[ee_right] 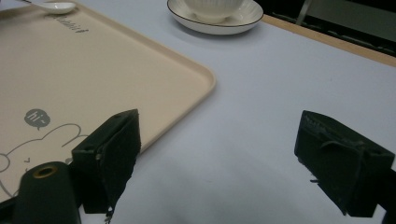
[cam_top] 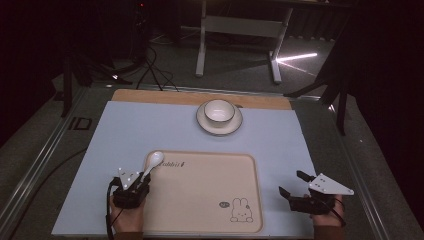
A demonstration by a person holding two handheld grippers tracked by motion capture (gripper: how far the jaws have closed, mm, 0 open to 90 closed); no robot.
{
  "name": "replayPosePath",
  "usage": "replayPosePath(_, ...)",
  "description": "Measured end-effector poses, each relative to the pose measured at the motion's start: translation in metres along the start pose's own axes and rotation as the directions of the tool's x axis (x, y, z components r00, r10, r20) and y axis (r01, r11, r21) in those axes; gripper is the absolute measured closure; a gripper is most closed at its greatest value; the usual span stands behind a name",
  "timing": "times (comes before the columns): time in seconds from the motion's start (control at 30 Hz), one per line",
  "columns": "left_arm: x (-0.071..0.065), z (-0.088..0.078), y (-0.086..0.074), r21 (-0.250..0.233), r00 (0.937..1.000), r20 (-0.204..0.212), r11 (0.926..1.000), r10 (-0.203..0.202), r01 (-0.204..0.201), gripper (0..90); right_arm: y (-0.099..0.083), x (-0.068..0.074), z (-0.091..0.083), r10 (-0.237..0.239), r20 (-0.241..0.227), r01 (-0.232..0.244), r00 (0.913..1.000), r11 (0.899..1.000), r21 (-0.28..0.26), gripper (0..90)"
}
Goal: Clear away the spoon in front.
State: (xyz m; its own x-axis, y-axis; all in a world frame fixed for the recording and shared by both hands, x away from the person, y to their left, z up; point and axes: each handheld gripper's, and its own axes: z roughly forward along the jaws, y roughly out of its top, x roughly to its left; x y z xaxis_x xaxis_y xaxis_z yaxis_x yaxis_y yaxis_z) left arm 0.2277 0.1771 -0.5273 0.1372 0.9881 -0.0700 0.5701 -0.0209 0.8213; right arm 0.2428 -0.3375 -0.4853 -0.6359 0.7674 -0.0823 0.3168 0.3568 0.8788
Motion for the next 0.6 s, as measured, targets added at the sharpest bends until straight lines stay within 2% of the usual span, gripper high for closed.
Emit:
replayPosePath(0.13,0.0021,-0.0002,-0.0022,0.011,0.9999,0.009,0.9999,-0.007,0.007,73.1,0.0,0.0001,0.0,0.001,0.0,-0.001,1.0,1.0,0.001,14.2)
replayPosePath(0.6,0.0029,-0.0025,-0.0081,0.063,0.9996,0.028,0.998,0.006,-0.008,72.1,-0.0001,0.0002,0.0,0.001,-0.001,-0.001,1.0,1.0,0.005,14.2)
